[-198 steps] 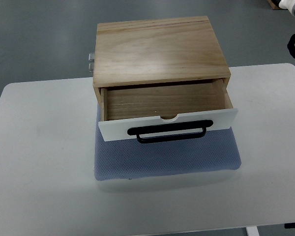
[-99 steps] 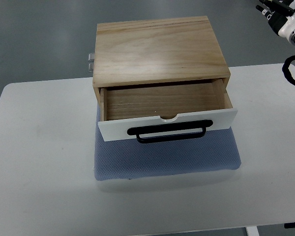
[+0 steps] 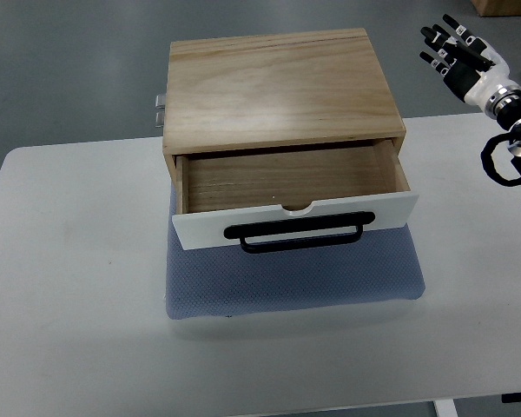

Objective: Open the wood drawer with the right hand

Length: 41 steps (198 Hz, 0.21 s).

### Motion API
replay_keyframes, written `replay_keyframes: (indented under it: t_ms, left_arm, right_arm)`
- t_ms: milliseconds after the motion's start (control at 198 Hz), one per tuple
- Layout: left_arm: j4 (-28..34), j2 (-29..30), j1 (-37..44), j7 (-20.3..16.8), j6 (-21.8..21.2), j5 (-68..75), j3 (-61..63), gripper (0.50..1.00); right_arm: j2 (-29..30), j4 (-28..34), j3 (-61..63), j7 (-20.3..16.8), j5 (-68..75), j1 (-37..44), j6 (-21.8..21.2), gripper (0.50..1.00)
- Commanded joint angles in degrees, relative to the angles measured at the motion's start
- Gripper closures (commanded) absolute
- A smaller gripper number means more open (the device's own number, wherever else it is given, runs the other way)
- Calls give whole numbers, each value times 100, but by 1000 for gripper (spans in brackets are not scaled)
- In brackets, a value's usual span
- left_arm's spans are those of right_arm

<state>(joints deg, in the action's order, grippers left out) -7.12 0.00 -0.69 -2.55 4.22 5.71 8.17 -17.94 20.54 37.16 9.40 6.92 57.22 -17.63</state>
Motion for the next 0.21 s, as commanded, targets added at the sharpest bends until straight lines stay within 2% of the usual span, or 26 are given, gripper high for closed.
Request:
replay_keyframes:
  t_ms: [0,203]
  left_arm:
    - [0,0,7,0,0,0,0,500]
    - [0,0,-2,0,0,0,0,500]
  right_arm:
    - [10,3,2,18,11,-18,32,554]
    - [28,3,-7,27,2,-62,41,554]
